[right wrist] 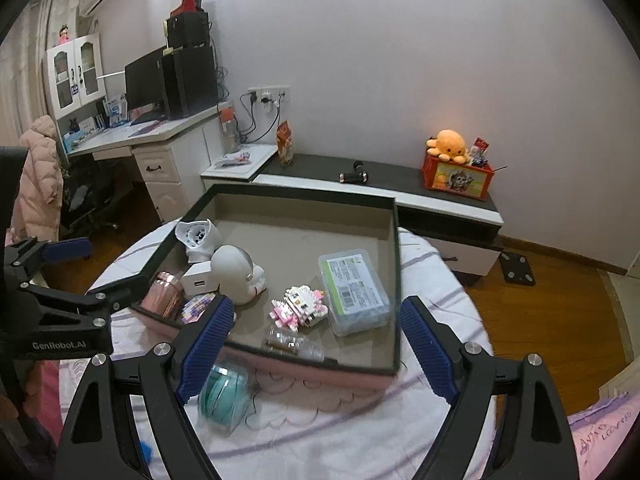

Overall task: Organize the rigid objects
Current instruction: 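Withdraw both tools from the box toward the remaining items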

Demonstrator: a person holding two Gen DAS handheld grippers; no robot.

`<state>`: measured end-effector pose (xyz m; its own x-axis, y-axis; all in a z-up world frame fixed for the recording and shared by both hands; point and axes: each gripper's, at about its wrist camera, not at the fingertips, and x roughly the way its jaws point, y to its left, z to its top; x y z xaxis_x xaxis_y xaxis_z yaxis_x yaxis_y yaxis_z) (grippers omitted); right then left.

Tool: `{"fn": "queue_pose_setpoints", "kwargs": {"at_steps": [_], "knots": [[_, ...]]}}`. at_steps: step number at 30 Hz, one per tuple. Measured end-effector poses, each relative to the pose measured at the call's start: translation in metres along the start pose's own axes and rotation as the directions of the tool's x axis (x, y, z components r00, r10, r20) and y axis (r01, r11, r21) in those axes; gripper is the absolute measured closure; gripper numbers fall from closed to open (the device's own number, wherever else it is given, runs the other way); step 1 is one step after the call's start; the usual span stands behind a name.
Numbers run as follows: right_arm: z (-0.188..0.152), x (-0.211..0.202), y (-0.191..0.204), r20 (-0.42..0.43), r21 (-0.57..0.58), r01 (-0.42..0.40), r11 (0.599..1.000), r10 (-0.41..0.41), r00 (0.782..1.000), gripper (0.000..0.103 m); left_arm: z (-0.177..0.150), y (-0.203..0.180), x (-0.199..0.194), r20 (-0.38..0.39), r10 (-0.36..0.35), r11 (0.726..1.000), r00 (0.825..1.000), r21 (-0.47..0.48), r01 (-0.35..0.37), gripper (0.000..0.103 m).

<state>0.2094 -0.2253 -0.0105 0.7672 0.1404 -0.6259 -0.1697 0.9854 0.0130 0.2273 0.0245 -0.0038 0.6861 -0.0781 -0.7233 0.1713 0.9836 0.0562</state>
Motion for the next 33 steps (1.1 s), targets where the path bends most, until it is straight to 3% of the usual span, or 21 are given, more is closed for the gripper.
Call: {"fn": "queue_pose_setpoints", "kwargs": {"at_steps": [8,16,25,33], "knots": [[-0.030,-0.088,0.010,0.093,-0.008,0.028,1.000,-0.027,0.995,0.016,-0.034,-0.004,-0.075,0.086,0.008,1.000,0.996,0.006,-0.008,0.002],[-0.065,-0.147,0.021,0.141,0.006,0.030,1.000,-0.031,0.989,0.016,-0.077,-0.011,-0.128,0.129,0.022,1.000,0.991,0.002,-0.023,0.001],[-0.097,-0.184,0.028,0.161,0.006,0.027,1.000,-0.027,0.987,0.016,-0.117,-0.017,-0.156,0.131,0.028,1.000,0.991,-0.005,-0.027,0.000],[-0.112,-0.195,0.033,0.162,0.007,0.020,1.000,-0.021,0.987,0.016,-0.133,-0.020,-0.169,0.135,0.047,0.999,0.990,-0.007,-0.046,0.000]]}}
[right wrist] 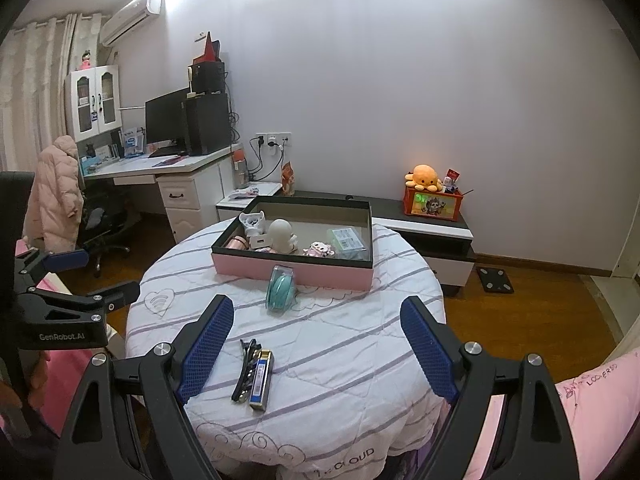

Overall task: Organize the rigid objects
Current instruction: 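Withdraw both tools from the box toward the remaining items, then grasp the blue highlighter with the left tool while the right tool grasps the gold-blue box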

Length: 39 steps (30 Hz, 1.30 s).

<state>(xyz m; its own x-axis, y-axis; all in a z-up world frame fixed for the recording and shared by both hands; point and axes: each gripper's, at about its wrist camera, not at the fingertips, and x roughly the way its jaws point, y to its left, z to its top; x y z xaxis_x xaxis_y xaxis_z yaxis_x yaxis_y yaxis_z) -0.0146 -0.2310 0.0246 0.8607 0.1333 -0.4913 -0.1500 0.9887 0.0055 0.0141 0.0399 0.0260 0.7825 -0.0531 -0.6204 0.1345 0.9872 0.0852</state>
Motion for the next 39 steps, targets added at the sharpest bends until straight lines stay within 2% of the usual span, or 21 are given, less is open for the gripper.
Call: {"fn": "queue_pose_setpoints", "kwargs": {"at_steps": [10,19,24,27,29,33,39], "knots": [[-0.003,-0.003,0.002,0.002,-0.010,-0.008,1.000,0.008,1.000,0.016,-0.002,-0.004,0.002,-0.009,0.001,1.000,1.000,0.016,-0.001,0.000],[-0.006,0.010,0.006,-0.042,-0.021,-0.007,1.000,0.006,0.999,0.016,-0.009,-0.001,0.024,-0.077,-0.009,1.000,0.997,0.003,0.009,0.000],[-0.012,0.028,0.012,-0.096,-0.035,-0.020,0.999,0.016,0.995,0.016,-0.019,-0.003,0.044,-0.135,-0.028,1.000,0.990,0.005,0.029,0.000],[-0.022,0.045,0.018,-0.155,-0.051,-0.030,0.998,0.022,0.988,0.016,-0.029,-0.007,0.064,-0.197,-0.039,0.999,0.980,0.012,0.043,0.000],[-0.030,0.061,0.021,-0.203,-0.050,-0.037,0.998,0.026,0.979,0.016,-0.037,-0.011,0.083,-0.256,-0.044,0.998,0.966,0.025,0.052,0.000],[-0.049,0.094,0.022,-0.305,-0.025,-0.043,0.999,0.034,0.952,0.016,-0.050,-0.017,0.111,-0.334,-0.029,0.998,0.942,0.048,0.048,0.000],[-0.069,0.127,0.023,-0.382,-0.012,-0.053,0.999,0.044,0.923,0.016,-0.064,-0.023,0.144,-0.402,-0.043,0.996,0.915,0.058,0.072,0.000]]}}
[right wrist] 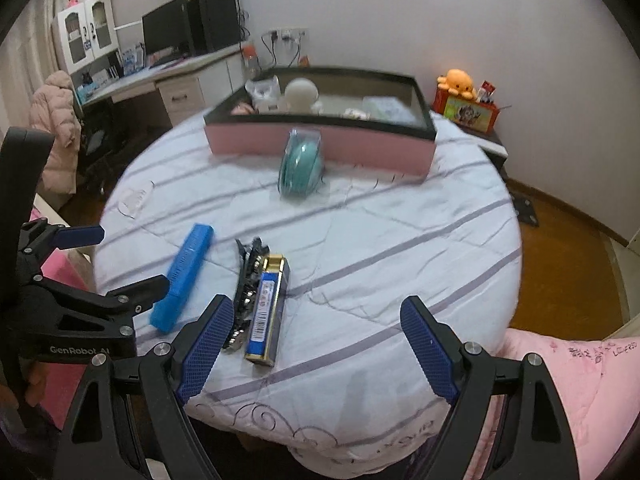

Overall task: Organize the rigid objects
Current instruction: 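Grasp the blue highlighter with the left tool while the right tool grasps the gold-blue box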

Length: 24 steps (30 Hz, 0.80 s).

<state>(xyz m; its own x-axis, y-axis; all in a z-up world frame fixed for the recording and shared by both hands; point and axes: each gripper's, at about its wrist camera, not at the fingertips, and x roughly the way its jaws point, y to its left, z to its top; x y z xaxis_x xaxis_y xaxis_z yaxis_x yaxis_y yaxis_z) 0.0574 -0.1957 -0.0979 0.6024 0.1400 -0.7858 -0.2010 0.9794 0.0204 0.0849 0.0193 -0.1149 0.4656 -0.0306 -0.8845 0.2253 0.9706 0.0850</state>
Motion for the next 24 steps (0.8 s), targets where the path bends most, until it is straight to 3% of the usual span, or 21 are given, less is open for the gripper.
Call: {"fn": "queue_pose_setpoints", "kwargs": {"at_steps": [2,6,10,14,17,24], "knots": [[-0.001,0.011,0.001,-0.028,-0.009,-0.010,1.000,0.010,1.000,0.016,0.000,-0.002,0.005,-0.010,-0.042,0.999,0.999,0.000,0.042,0.000],[-0.001,0.029,0.001,-0.059,-0.024,-0.011,1.000,0.010,0.998,0.016,-0.001,-0.008,0.020,-0.030,-0.004,0.999,1.000,0.033,0.005,0.000],[-0.001,0.040,-0.002,-0.068,-0.011,-0.050,0.999,0.049,0.996,0.018,-0.005,0.000,0.019,0.006,-0.073,0.997,0.997,0.004,0.073,0.005],[0.000,0.042,-0.009,-0.062,0.013,-0.068,0.998,0.068,0.996,0.021,-0.008,-0.002,0.013,0.038,-0.086,0.996,0.996,0.030,0.085,0.028],[0.000,0.041,-0.012,-0.062,0.014,-0.064,0.998,0.065,0.996,0.034,-0.009,-0.003,0.009,0.045,-0.089,0.995,0.995,0.041,0.087,0.042],[0.001,0.035,-0.021,-0.060,0.017,-0.051,0.999,0.052,0.997,0.037,-0.005,0.003,0.011,0.033,-0.108,0.994,0.994,0.019,0.108,0.037]]}}
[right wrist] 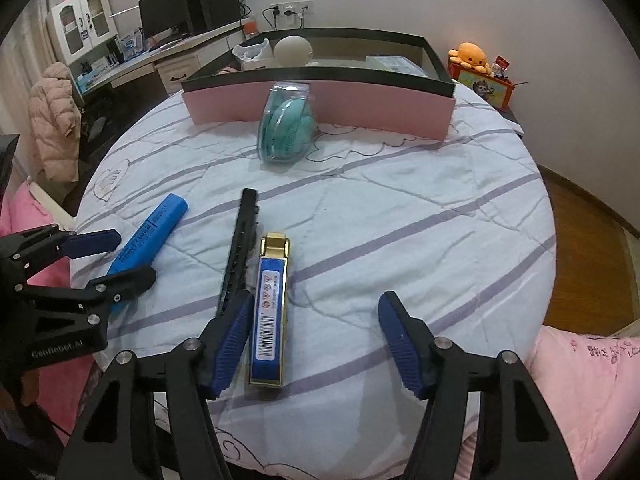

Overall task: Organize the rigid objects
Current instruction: 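Grasp the blue highlighter with the left tool while the right tool grasps the gold-blue box, then lift the highlighter and gold-blue box and carry them over the pink box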

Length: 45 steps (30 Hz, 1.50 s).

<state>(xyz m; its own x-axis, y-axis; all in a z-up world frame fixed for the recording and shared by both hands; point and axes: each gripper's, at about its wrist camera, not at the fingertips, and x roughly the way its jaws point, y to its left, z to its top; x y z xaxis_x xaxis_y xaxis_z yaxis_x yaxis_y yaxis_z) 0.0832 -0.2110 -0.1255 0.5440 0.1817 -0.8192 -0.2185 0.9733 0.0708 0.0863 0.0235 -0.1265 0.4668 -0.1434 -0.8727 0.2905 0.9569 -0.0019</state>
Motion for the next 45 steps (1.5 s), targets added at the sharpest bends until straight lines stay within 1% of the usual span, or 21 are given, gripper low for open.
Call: {"fn": "queue_pose_setpoints", "kwargs": {"at_steps": [1,3,6,8,9,10,11,12,13,14,15,16,17,18,20,27,31,35,38,40,45], "knots": [[0.000,-0.002,-0.003,0.005,0.009,0.005,1.000,-0.005,1.000,0.037,0.000,0.001,0.001,-0.002,0.002,1.000,1.000,-0.002,-0.002,0.035],[0.000,-0.004,-0.009,0.013,0.021,0.022,1.000,-0.022,1.000,0.037,0.002,0.001,0.003,-0.006,0.014,1.000,1.000,-0.012,-0.014,0.026],[0.002,-0.001,-0.010,0.010,0.027,0.013,1.000,-0.014,1.000,0.037,0.004,0.002,0.007,-0.009,0.014,1.000,1.000,-0.027,-0.014,0.020],[0.002,0.007,0.001,-0.008,-0.006,0.003,1.000,-0.003,1.000,0.037,0.005,0.000,0.009,-0.012,0.021,0.999,1.000,-0.027,-0.021,0.017],[0.001,0.013,0.008,-0.018,-0.032,0.015,0.999,-0.016,1.000,0.038,0.006,-0.001,0.010,-0.011,0.025,0.999,1.000,-0.025,-0.025,0.016],[0.000,0.017,0.017,-0.002,-0.067,0.059,0.996,-0.059,0.998,0.037,0.006,-0.002,0.011,-0.008,0.029,0.999,1.000,-0.023,-0.030,0.016],[0.002,0.018,0.020,0.005,-0.074,0.063,0.995,-0.063,0.998,0.037,0.005,-0.002,0.011,-0.005,0.030,0.999,1.000,-0.023,-0.030,0.017],[0.003,0.018,0.019,0.004,-0.066,0.053,0.996,-0.053,0.999,0.037,0.005,-0.001,0.010,-0.002,0.025,0.999,1.000,-0.032,-0.025,0.020],[0.004,0.018,0.016,0.007,-0.053,0.038,0.998,-0.038,0.999,0.041,0.005,0.001,0.010,0.005,0.024,0.999,1.000,-0.047,-0.024,0.024],[0.005,0.017,0.012,0.012,-0.044,0.041,0.998,-0.040,0.999,0.052,0.005,0.002,0.008,0.013,0.031,0.998,0.999,-0.053,-0.030,0.036],[0.005,0.016,0.009,0.020,-0.040,0.053,0.998,-0.053,0.998,0.059,0.005,0.003,0.006,0.018,0.028,0.998,0.999,-0.056,-0.027,0.049],[0.005,0.014,0.007,0.022,-0.033,0.045,0.998,-0.044,0.999,0.072,0.005,0.003,0.004,0.021,0.023,0.998,1.000,-0.058,-0.022,0.056],[0.005,0.012,0.003,0.023,-0.017,0.020,1.000,-0.019,1.000,0.078,0.005,0.004,0.003,0.020,0.020,0.998,1.000,-0.059,-0.018,0.068],[0.005,0.011,0.001,0.025,-0.014,0.008,1.000,-0.008,1.000,0.078,0.006,0.005,0.003,0.020,0.016,0.998,1.000,-0.058,-0.015,0.077],[0.004,0.011,-0.001,0.025,-0.010,-0.001,1.000,0.001,1.000,0.079,0.006,0.007,0.003,0.015,0.006,0.998,1.000,-0.064,-0.005,0.077],[0.009,0.007,0.000,0.029,-0.019,0.010,1.000,-0.010,1.000,0.079,0.009,0.011,0.001,-0.005,-0.015,0.997,1.000,-0.076,0.015,0.077],[0.012,0.005,-0.006,0.030,0.005,0.013,1.000,-0.013,0.999,0.079,0.012,0.012,-0.001,-0.007,-0.004,0.996,1.000,-0.084,0.003,0.076],[0.015,-0.004,-0.009,0.051,0.016,0.020,1.000,-0.021,0.998,0.079,0.016,0.012,-0.009,0.009,0.021,0.996,1.000,-0.091,-0.020,0.076],[0.017,-0.012,-0.010,0.065,0.029,0.028,0.999,-0.029,0.997,0.079,0.019,0.014,-0.017,0.026,0.023,0.996,0.999,-0.092,-0.020,0.076],[0.021,-0.021,-0.010,0.082,0.030,0.028,0.999,-0.030,0.996,0.082,0.023,0.015,-0.026,0.047,0.026,0.995,0.999,-0.093,-0.022,0.076],[0.032,-0.051,-0.008,0.160,0.019,0.042,0.999,-0.044,0.986,0.082,0.035,0.014,-0.054,0.119,0.043,0.995,0.992,-0.093,-0.032,0.076]]}}
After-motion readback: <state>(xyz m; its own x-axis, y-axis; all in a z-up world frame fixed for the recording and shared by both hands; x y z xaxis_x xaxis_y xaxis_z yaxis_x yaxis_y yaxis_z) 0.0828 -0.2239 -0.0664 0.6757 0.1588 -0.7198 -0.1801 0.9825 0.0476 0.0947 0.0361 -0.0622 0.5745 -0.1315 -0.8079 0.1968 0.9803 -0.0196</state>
